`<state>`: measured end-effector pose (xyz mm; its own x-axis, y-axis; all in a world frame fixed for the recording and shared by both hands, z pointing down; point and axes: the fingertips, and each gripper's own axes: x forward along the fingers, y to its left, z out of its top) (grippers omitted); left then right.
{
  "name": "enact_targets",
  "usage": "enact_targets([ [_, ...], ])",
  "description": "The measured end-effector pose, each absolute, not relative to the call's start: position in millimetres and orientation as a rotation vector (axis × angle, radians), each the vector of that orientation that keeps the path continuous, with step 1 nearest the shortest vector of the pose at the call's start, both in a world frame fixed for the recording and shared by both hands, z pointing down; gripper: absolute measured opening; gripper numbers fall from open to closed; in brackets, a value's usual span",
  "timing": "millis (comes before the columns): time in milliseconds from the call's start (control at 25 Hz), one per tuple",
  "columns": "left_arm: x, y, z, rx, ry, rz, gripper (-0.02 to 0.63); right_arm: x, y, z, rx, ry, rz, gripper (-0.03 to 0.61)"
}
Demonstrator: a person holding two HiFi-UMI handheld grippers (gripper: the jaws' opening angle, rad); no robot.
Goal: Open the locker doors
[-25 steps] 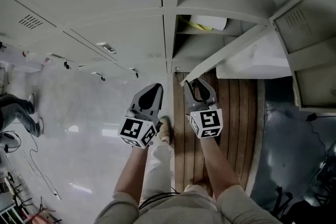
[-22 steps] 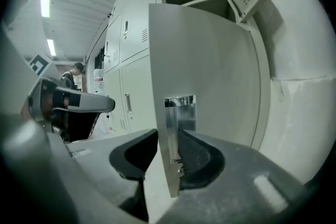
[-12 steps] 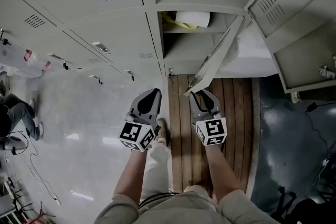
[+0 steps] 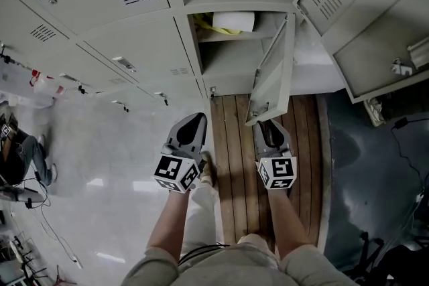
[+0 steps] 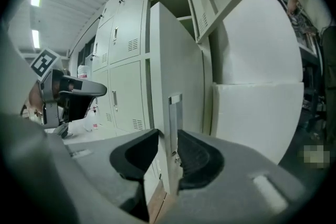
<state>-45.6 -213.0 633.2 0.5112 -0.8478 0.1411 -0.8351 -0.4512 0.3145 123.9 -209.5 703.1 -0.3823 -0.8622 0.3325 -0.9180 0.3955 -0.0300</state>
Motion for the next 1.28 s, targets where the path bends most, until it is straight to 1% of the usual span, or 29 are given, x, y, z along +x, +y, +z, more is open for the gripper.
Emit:
enact_targets([
  [240, -43.9, -211.5, 632.6, 2.416, -1.397, -0.049, -0.002, 159.0, -202.2, 702.8, 1.683, -2.301, 0.311, 0.101],
  [480, -40.5, -212.4, 631.6, 2.427, -1.385, -0.041, -0.002, 192.9, -200.8, 702.8, 1.825, -2.211, 0.368, 0.057],
  [640, -37.4, -212.8, 630.4, 2.435, -1.375, -0.036, -0.002, 216.5, -202.5, 702.4, 1.92, -2.148, 0.408, 0.052],
  [840, -34.4, -213.6, 631.2, 2.441, -1.364, -0.031, -0.002, 245.6, -209.6, 702.9, 2.036, -2.065, 0.465, 0.003],
  [1280, -35.4, -211.8, 634.5, 2.444, -1.357, -0.018, -0.002, 279.8, -216.5, 699.4, 2.174, -1.987, 0.525, 0.003],
])
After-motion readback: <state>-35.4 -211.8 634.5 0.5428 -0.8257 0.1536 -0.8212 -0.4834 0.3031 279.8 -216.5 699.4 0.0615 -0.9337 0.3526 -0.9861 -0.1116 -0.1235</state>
